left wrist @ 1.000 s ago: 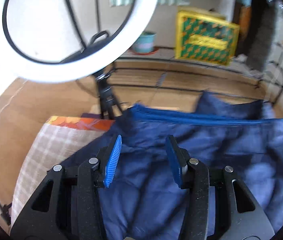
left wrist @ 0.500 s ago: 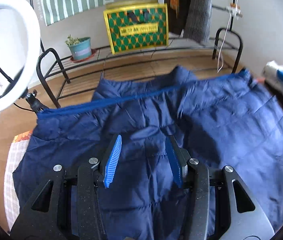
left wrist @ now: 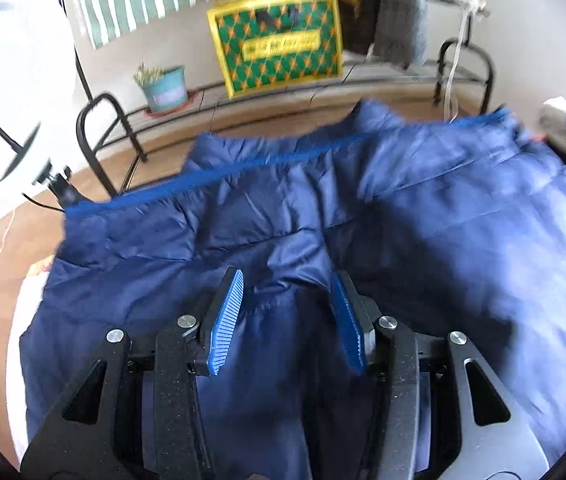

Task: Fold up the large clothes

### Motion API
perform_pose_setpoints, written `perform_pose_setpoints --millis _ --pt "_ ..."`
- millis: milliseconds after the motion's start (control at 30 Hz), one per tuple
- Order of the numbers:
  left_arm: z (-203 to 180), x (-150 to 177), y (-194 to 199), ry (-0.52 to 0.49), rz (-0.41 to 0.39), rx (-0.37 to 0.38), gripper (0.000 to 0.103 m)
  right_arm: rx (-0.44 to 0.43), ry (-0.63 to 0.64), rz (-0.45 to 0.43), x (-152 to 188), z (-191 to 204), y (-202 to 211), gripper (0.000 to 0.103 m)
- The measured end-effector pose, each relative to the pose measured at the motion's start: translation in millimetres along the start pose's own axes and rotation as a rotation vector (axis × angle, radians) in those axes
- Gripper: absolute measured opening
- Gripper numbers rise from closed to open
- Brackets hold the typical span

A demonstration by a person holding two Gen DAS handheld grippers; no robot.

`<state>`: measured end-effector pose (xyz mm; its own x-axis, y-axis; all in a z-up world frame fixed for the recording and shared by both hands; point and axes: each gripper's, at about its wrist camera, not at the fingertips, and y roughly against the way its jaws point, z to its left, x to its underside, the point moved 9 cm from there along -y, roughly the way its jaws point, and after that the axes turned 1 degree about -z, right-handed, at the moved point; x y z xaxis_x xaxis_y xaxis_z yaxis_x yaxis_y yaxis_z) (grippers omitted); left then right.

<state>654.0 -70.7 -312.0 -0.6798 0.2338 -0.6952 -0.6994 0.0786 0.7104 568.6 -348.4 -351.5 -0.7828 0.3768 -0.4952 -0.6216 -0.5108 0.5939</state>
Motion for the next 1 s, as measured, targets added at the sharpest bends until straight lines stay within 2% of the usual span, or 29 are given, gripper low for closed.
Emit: perform_pose_setpoints --millis 67,133,233,267,300,367,400,467,567,667,733,767,833,867,900,933,1000 --pt "-5.6 5.7 27.8 0.007 -0.019 0.051 0.048 -0.068 -0.004 0.025 4.1 9.0 -2.1 0.078" --pt "-14.8 19.9 55.6 -0.011 -0.029 0.084 0.048 -0.101 0.000 0.055 9.9 14.7 -6.7 0.078" --pt "-22.4 48.8 70.5 -0.012 0.008 0.085 0.048 -0.058 0.058 0.054 14.1 22.7 -13.1 0.080" --pt "-25.0 54.7 70.6 -0.003 0.021 0.091 0.048 -0.045 0.070 0.055 14.8 25.2 -14.9 0.078" --pt "-29.5 64.7 68.6 0.000 0.038 0.106 0.048 -0.030 0.083 0.053 15.1 26.8 -16.5 0.064" --pt "-36.3 75.2 62.5 -0.037 0.039 0.077 0.048 -0.043 0.083 0.091 20.8 29.5 -22.5 0.030" --pt "-39.2 80.9 58.9 -0.051 0.035 0.066 0.048 -0.038 0.066 0.113 24.2 27.7 -26.7 0.028" --pt "-39.7 85.3 51.3 -0.048 0.025 0.069 0.048 -0.023 0.078 0.096 23.5 30.6 -25.4 0.018" --pt "-38.6 86.9 50.7 -0.046 -0.001 0.067 0.048 -0.006 0.095 0.078 18.5 37.4 -18.2 0.013" --pt "-32.7 83.6 62.8 -0.015 0.000 0.054 0.048 -0.008 0.111 0.060 13.1 46.1 -9.3 0.013" --pt "-34.1 85.4 76.6 0.001 -0.008 0.079 0.048 0.004 0.128 0.046 11.0 47.6 -4.3 0.013" --pt "-35.6 86.6 82.3 -0.011 -0.016 0.076 0.048 0.018 0.134 0.041 10.8 46.2 -3.4 0.019" --pt "-38.4 90.9 89.6 -0.043 -0.027 0.061 0.048 0.034 0.112 0.038 11.3 39.7 -4.9 0.023" --pt "-38.6 93.0 90.5 -0.048 -0.026 0.059 0.048 0.026 0.083 0.041 12.4 35.1 -6.3 0.033" --pt "-38.0 94.8 90.5 -0.050 -0.024 0.055 0.048 0.017 0.047 0.039 11.9 29.1 -8.0 0.052" --pt "-36.1 96.2 89.6 -0.049 -0.023 0.049 0.048 0.025 0.021 0.034 11.1 23.5 -9.2 0.061" --pt "-34.7 99.0 84.6 -0.045 -0.008 0.056 0.048 0.043 -0.036 0.017 9.6 10.7 -10.0 0.065"
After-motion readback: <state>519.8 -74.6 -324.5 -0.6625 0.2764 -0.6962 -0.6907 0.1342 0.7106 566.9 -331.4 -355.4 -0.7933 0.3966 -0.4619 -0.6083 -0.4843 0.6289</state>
